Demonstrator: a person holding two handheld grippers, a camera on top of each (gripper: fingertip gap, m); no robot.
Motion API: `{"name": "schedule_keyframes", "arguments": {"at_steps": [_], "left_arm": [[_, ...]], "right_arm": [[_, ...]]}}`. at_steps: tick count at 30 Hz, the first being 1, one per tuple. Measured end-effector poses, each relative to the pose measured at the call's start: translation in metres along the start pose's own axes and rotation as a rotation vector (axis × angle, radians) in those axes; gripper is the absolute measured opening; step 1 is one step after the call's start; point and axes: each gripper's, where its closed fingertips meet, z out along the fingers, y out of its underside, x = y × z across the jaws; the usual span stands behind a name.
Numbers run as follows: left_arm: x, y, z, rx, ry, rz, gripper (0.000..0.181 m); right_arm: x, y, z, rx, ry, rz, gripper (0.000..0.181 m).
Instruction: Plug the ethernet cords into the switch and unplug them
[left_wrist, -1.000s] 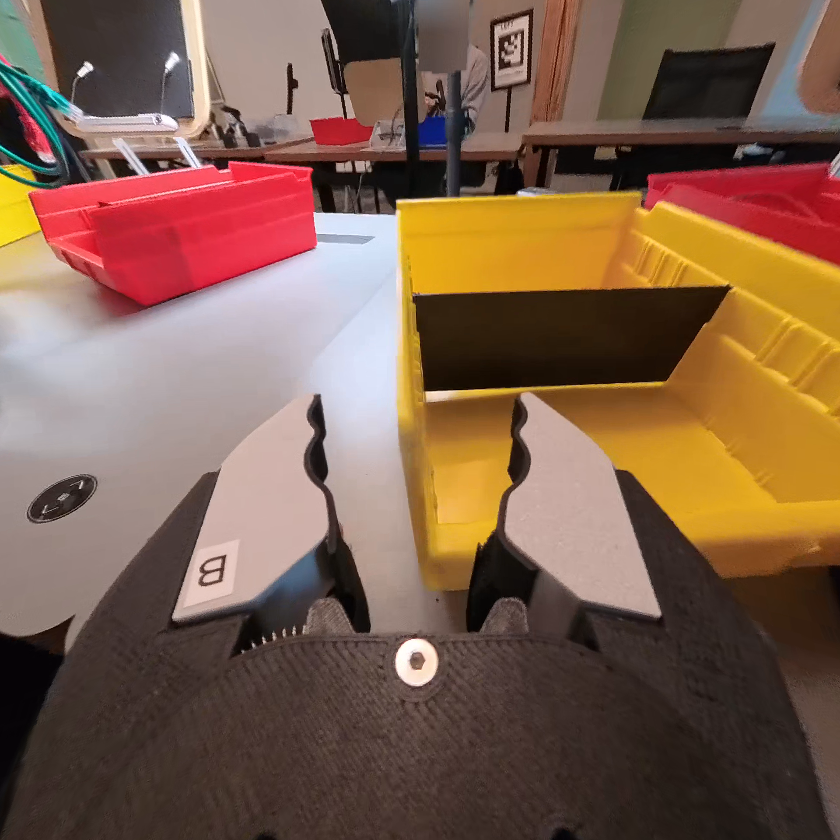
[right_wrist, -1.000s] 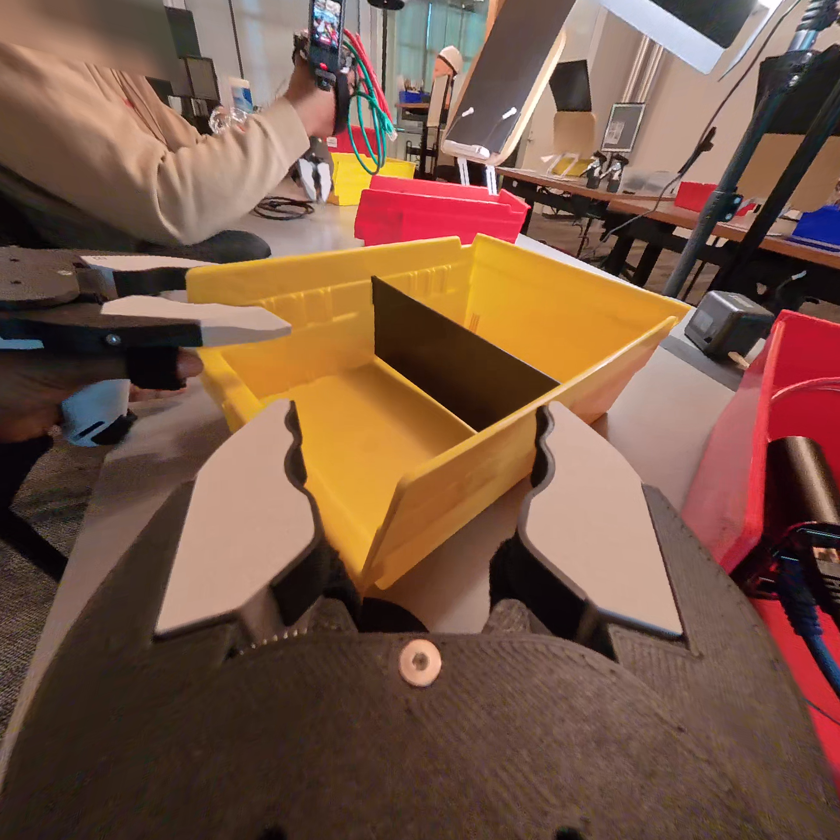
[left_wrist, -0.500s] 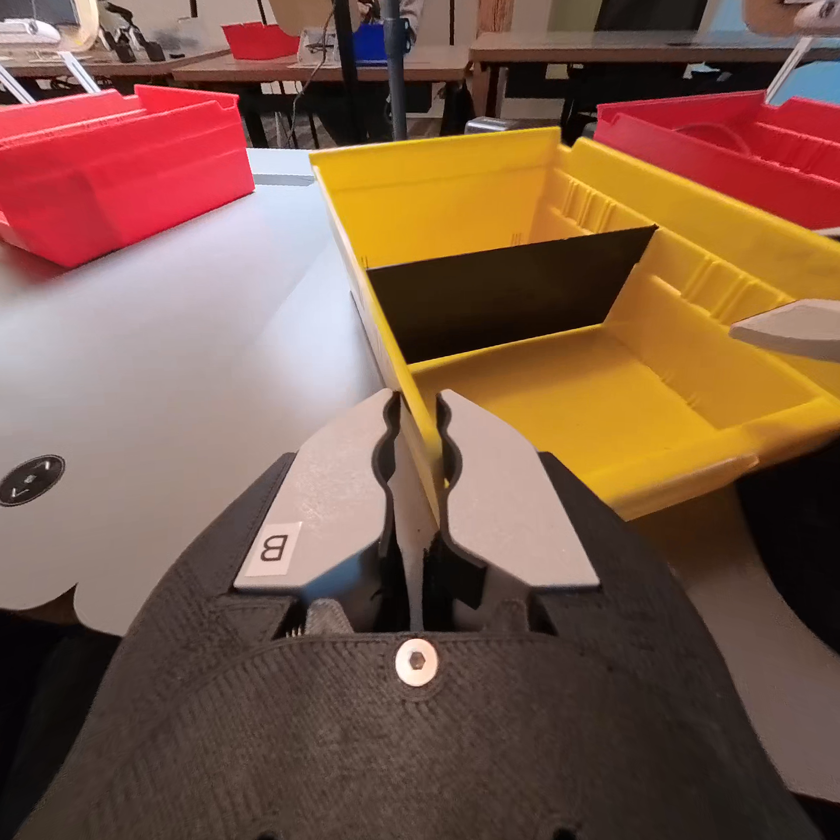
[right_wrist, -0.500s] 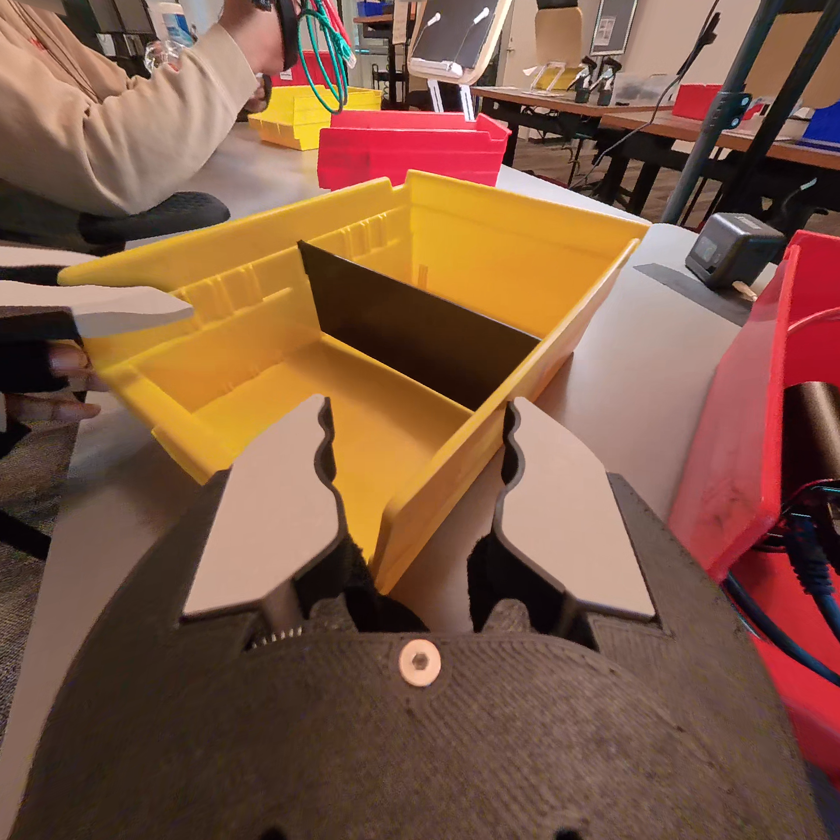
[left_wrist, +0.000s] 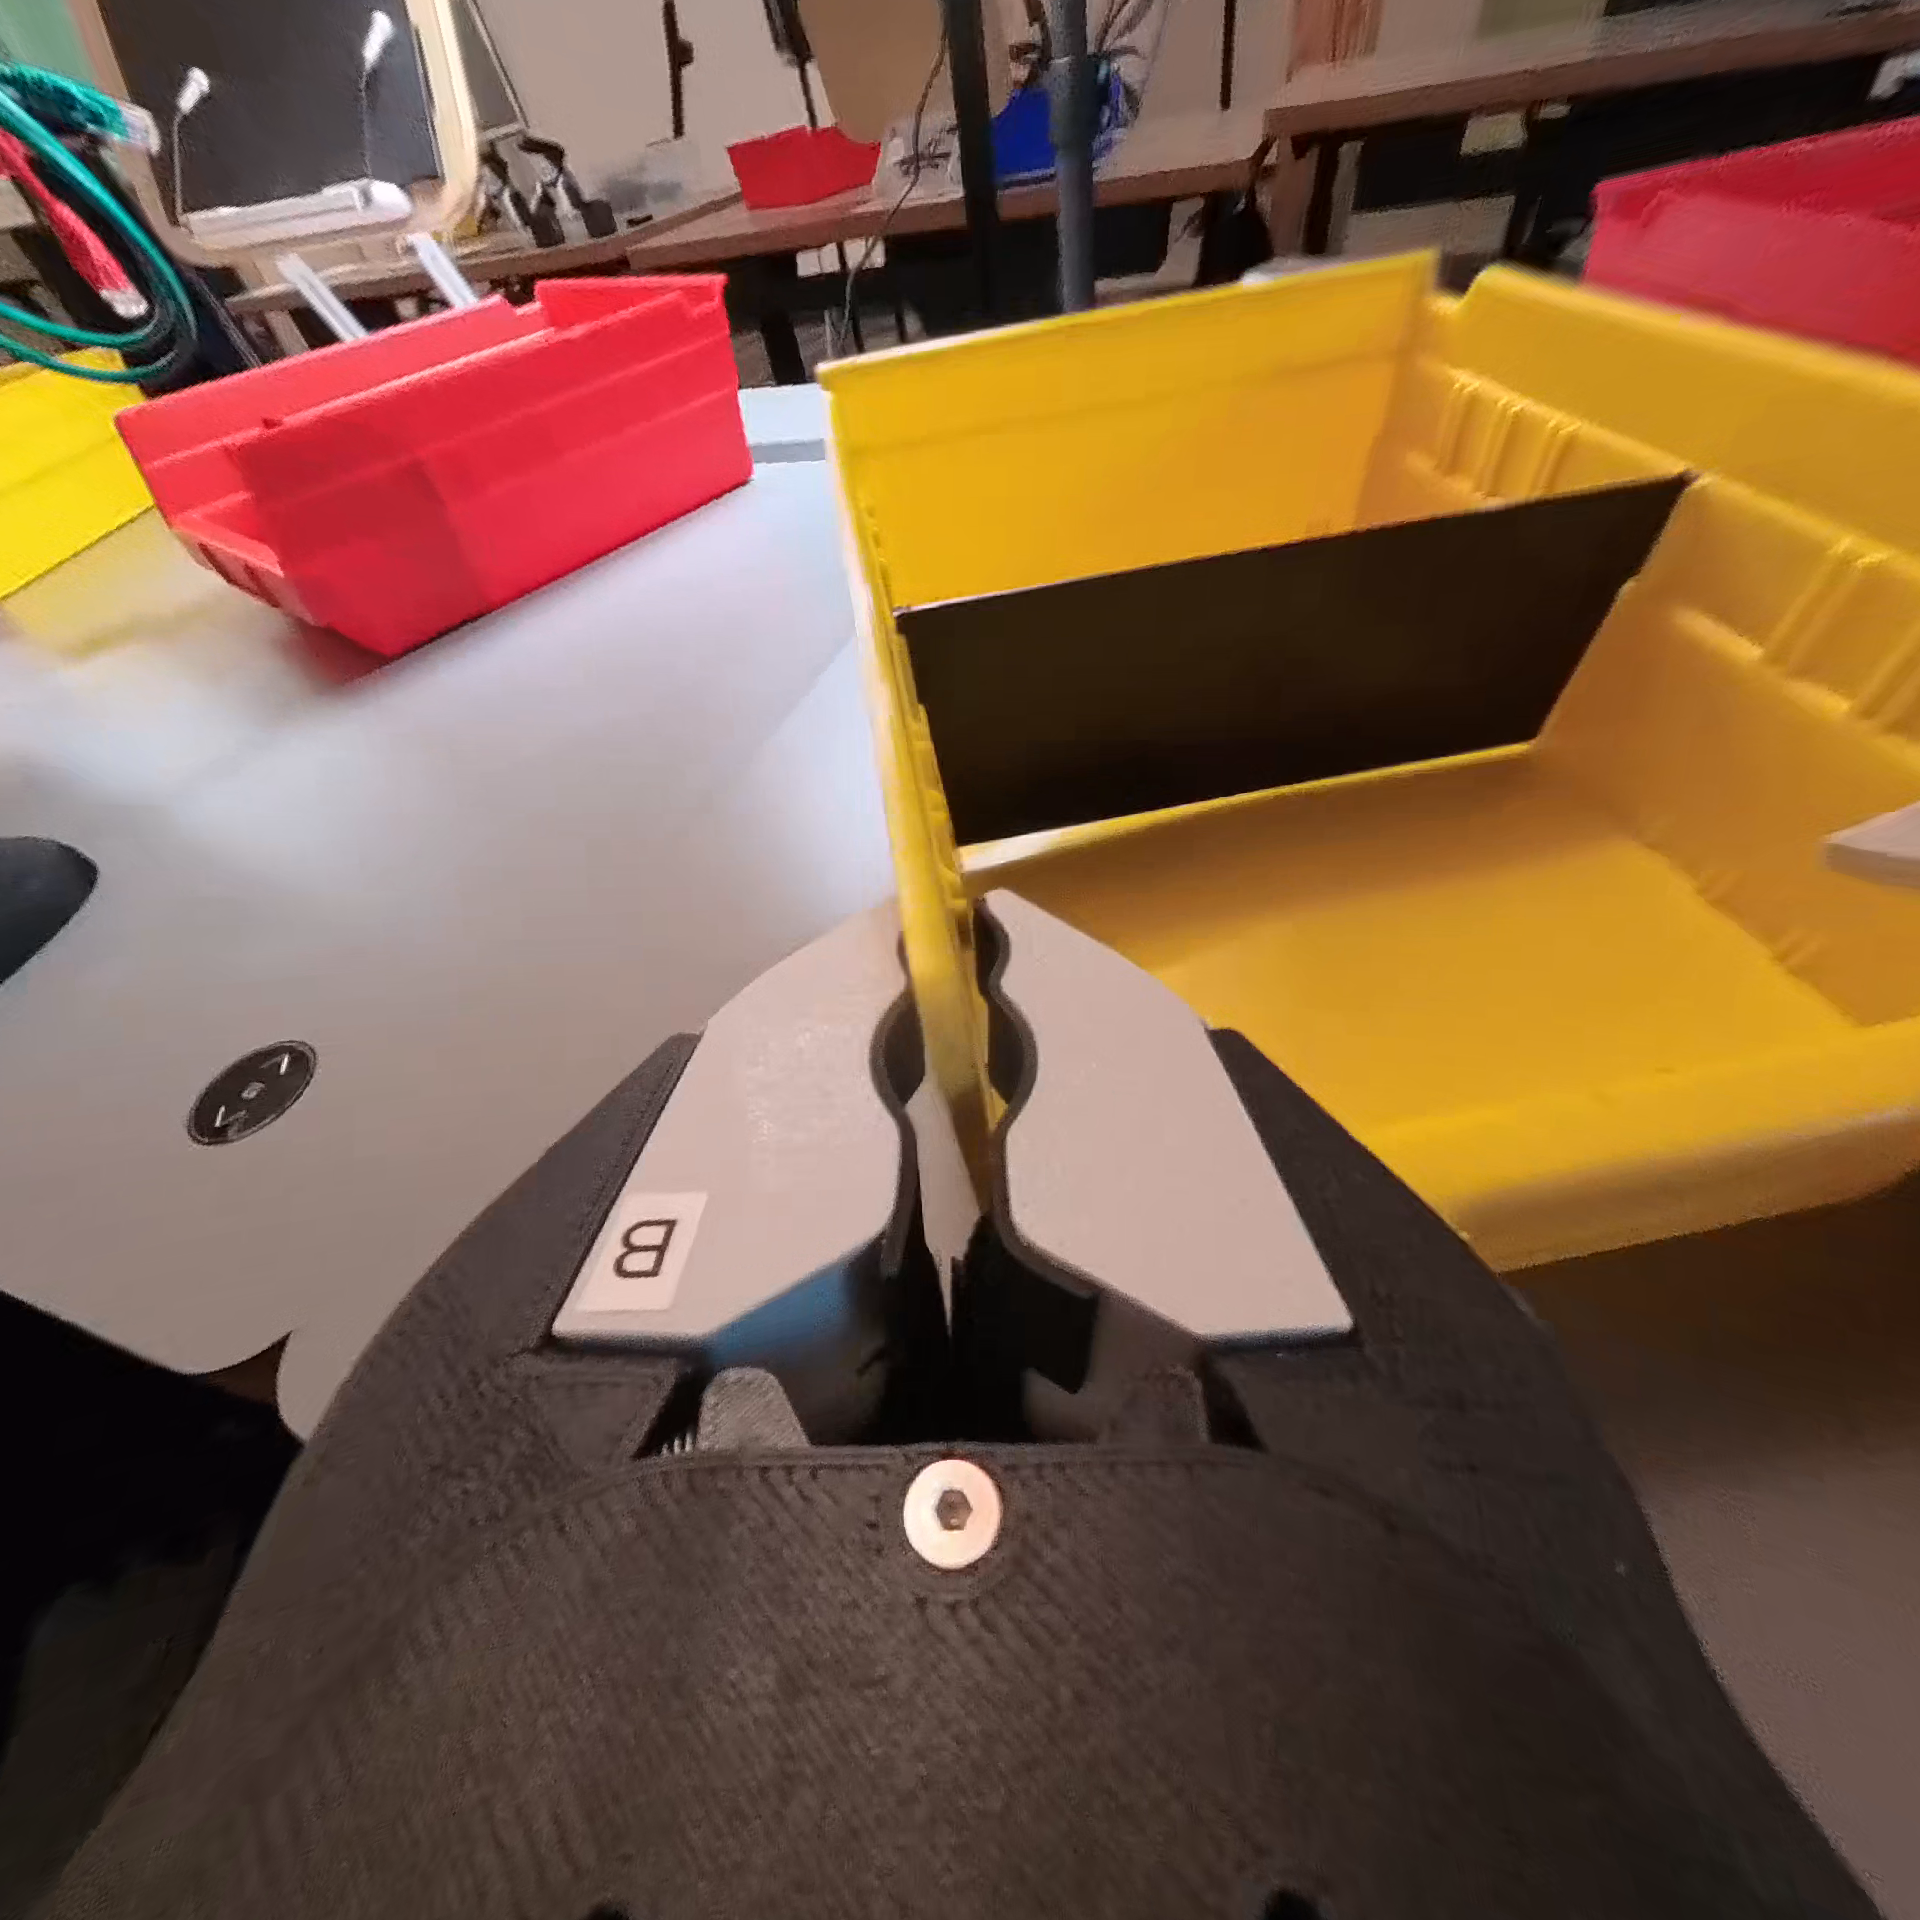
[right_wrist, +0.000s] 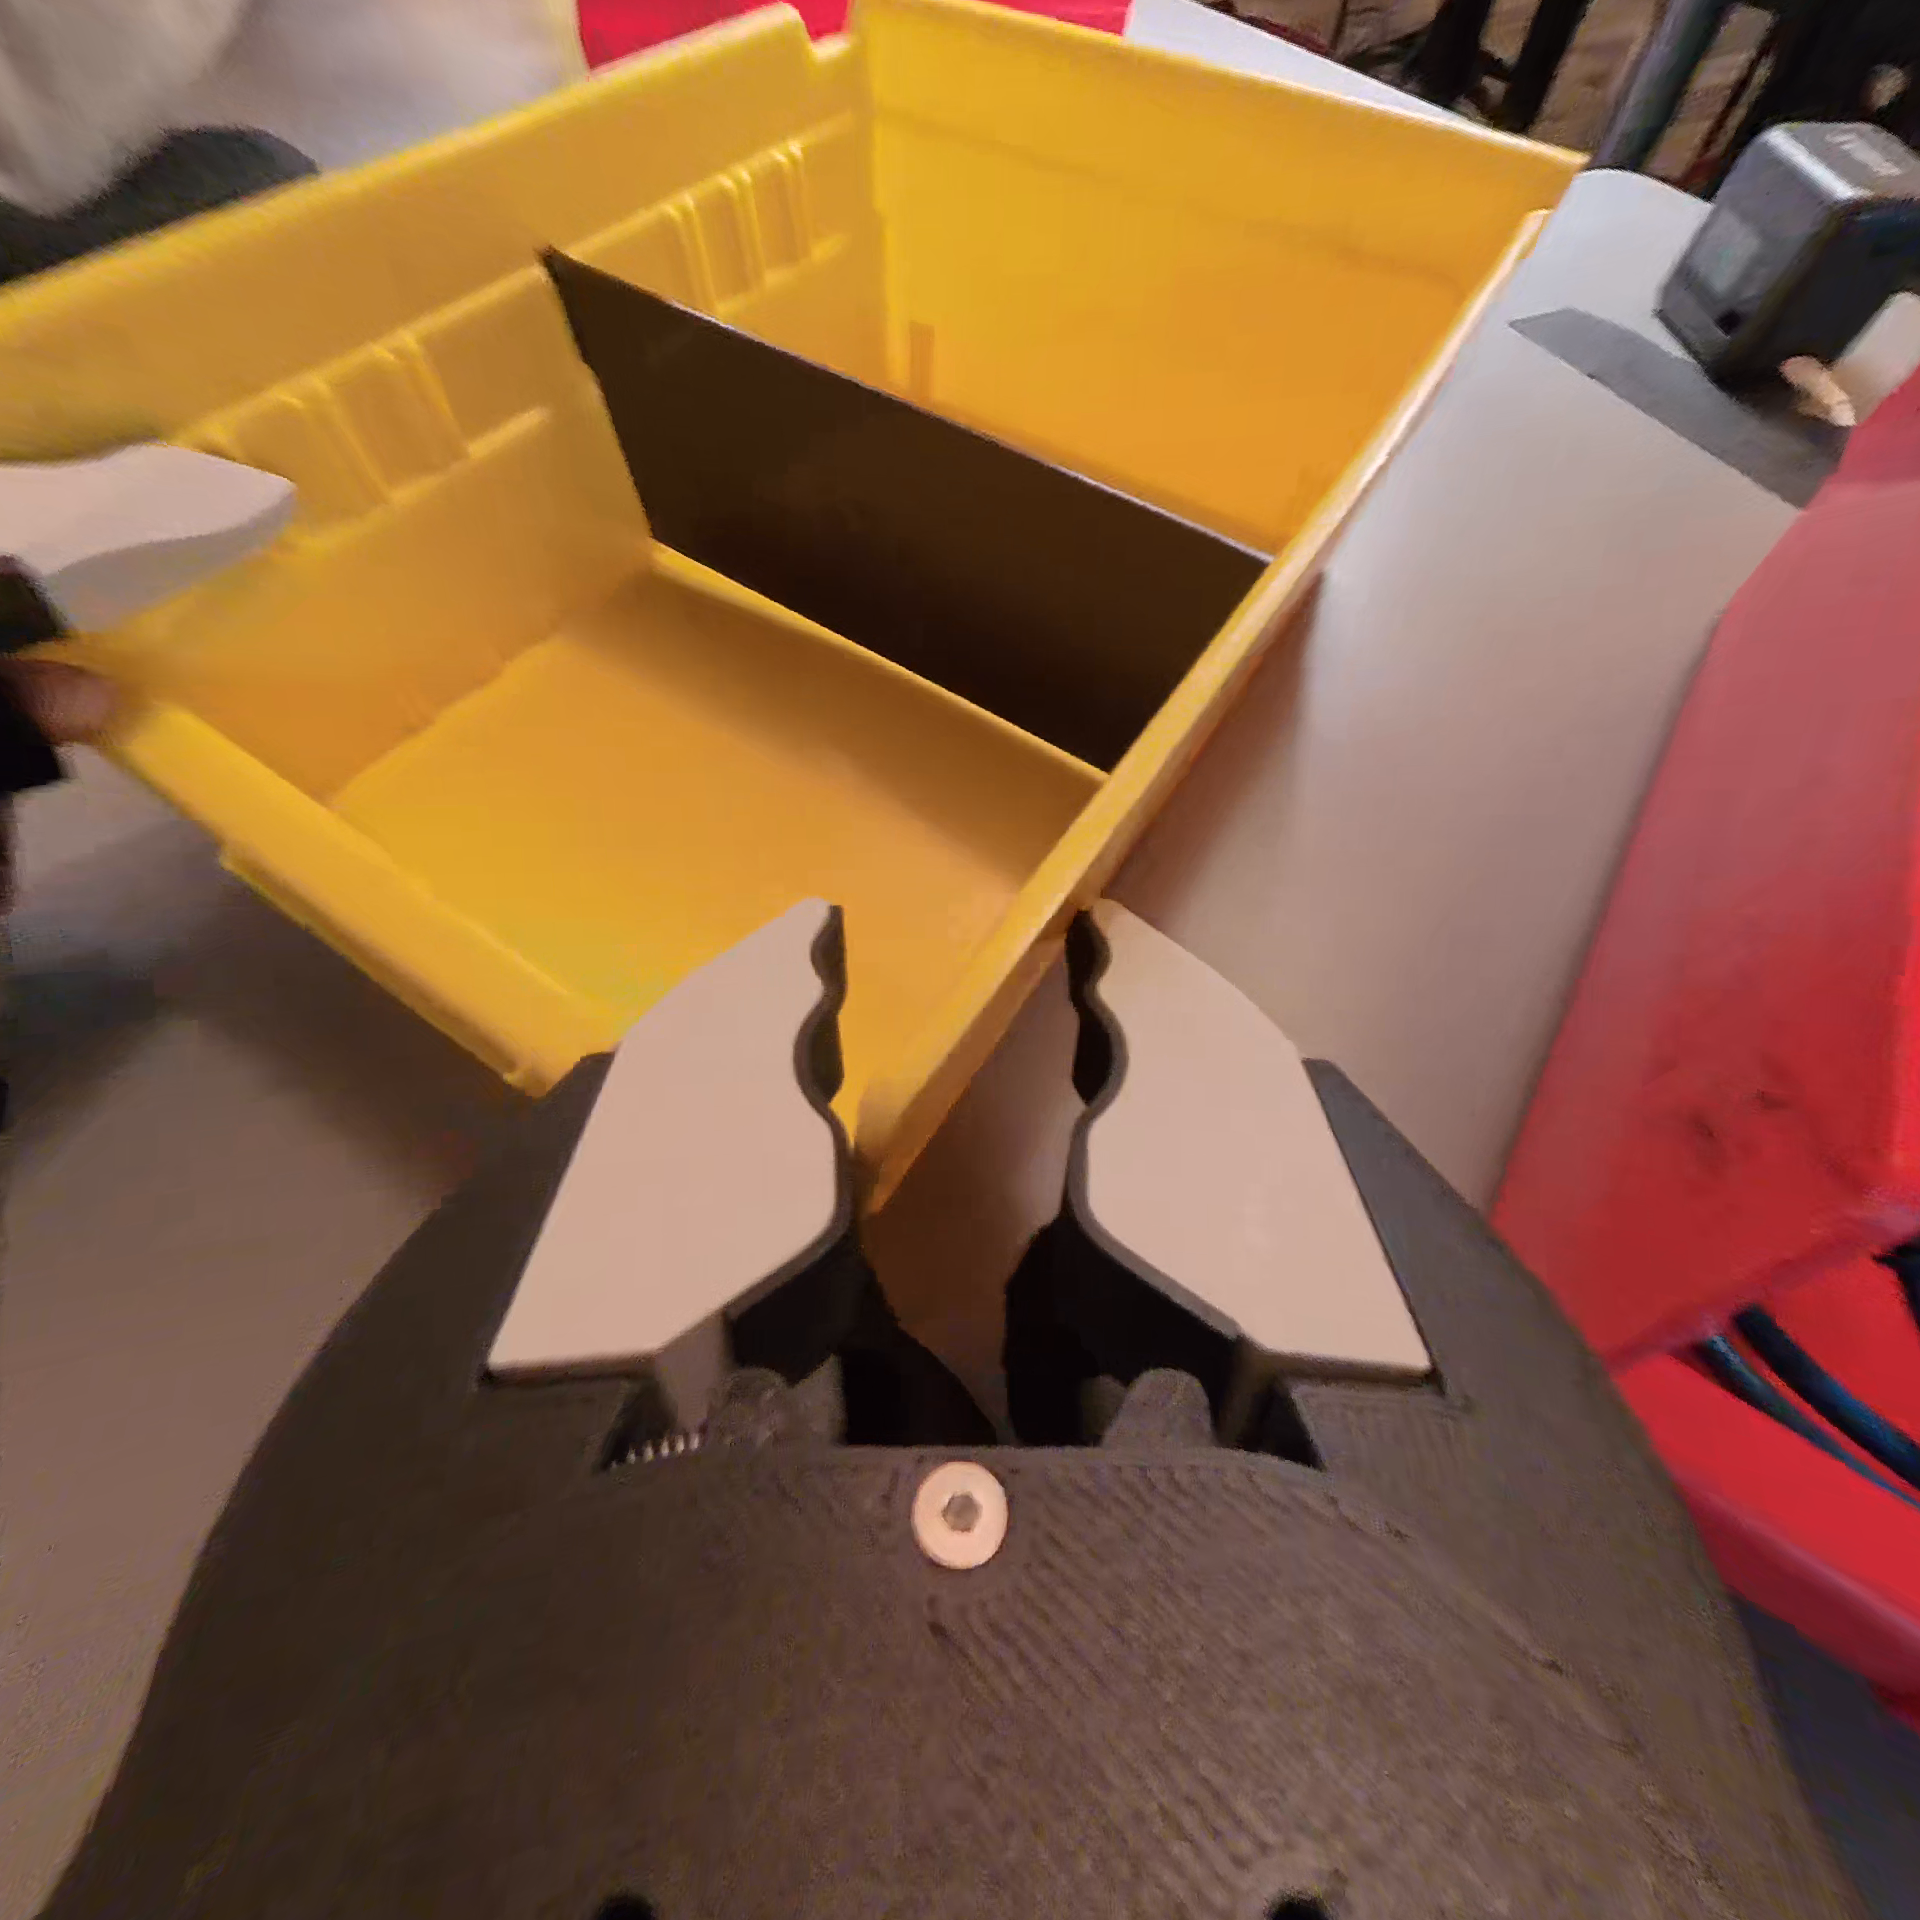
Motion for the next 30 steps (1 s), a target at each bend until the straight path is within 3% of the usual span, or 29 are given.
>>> {"name": "schedule_keyframes", "arguments": {"at_steps": [3,7,11,14,20,30], "left_arm": [[-0.001,-0.020,-0.011,0.076,-0.035,0.030,0.004],[-0.002,-0.056,-0.037,0.218,-0.107,0.084,0.005],[0.011,-0.099,-0.066,0.406,-0.128,0.048,0.005],[0.039,-0.132,-0.087,0.555,-0.108,0.050,0.005],[0.148,-0.186,-0.107,0.748,0.163,0.034,0.010],[0.393,-0.230,-0.112,0.690,0.679,0.120,0.013]], "right_arm": [[-0.001,-0.002,-0.001,0.008,0.009,-0.020,0.037],[-0.002,-0.031,-0.021,0.146,0.016,-0.044,0.033],[0.008,-0.073,-0.068,0.305,0.095,-0.121,0.030],[0.026,-0.093,-0.116,0.396,0.184,-0.208,0.030],[0.092,-0.079,-0.228,0.414,0.423,-0.303,0.032],[0.213,0.031,-0.410,0.288,0.817,-0.074,0.031]]}}
